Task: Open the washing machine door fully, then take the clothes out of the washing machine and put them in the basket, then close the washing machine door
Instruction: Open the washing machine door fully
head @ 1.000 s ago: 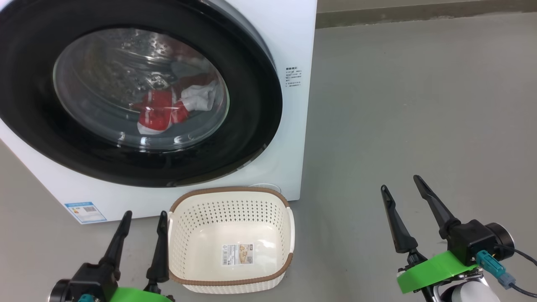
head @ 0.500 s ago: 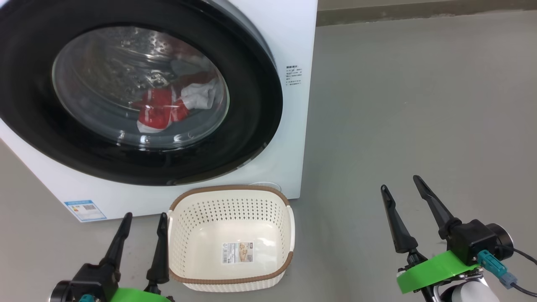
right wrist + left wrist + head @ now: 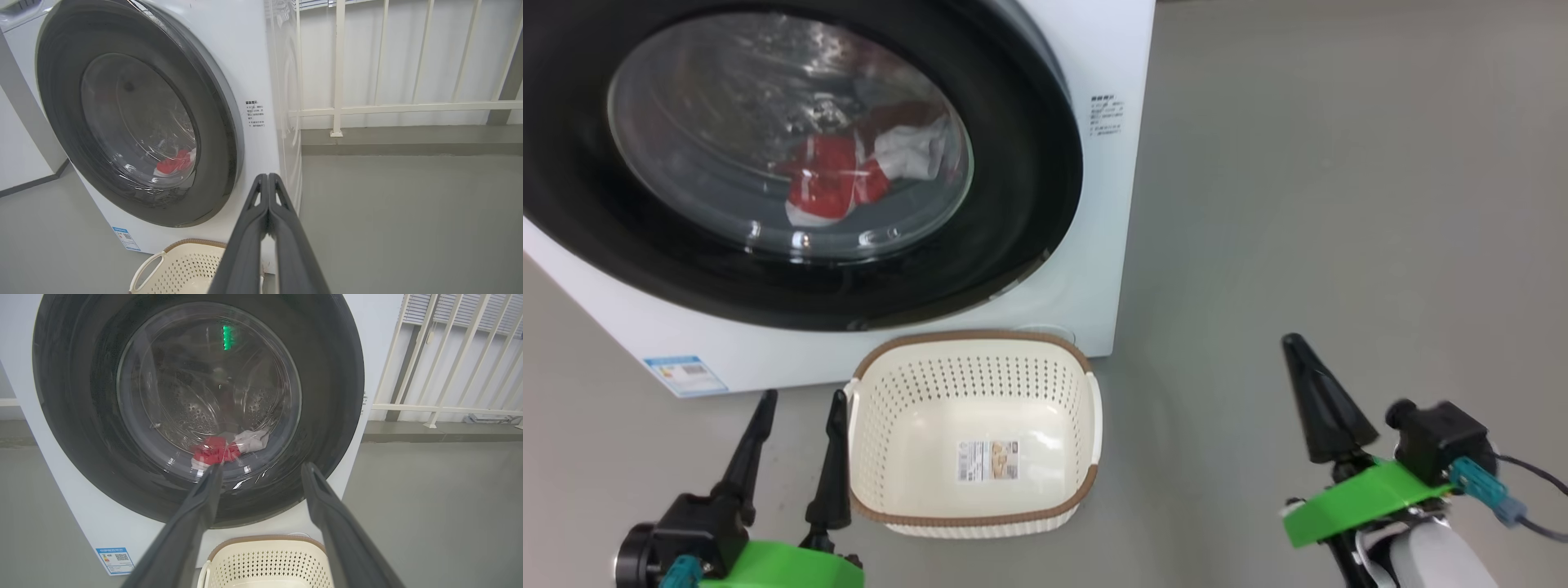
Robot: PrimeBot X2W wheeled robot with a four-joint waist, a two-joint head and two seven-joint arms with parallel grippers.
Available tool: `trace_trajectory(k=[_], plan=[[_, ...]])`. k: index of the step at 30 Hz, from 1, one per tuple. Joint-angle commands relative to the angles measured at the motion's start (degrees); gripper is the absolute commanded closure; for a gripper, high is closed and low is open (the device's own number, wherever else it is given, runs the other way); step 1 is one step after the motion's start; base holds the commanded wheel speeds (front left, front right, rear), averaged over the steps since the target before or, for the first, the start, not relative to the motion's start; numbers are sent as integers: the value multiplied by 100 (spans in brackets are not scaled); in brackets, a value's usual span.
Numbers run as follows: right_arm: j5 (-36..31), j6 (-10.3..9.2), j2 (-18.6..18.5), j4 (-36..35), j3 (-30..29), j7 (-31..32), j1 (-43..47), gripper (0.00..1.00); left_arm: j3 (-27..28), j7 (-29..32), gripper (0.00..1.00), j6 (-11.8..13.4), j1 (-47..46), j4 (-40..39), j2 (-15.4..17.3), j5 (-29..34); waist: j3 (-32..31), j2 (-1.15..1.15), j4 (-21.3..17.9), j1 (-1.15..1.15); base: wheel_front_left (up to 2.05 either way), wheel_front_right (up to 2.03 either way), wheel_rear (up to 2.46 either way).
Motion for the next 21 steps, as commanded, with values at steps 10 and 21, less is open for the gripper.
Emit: trace_trajectory(k=[10, 21], plan=[[1747, 2, -199, 660, 734, -36, -1097, 100, 190, -69, 0, -49, -471, -433, 86, -49, 609, 0, 157, 0, 0, 0, 0], [4310, 2, -721, 901, 1483, 292, -2392, 100, 75, -69, 0, -7, -812, -777, 86, -214, 1266, 0, 331, 0, 0, 0, 0]])
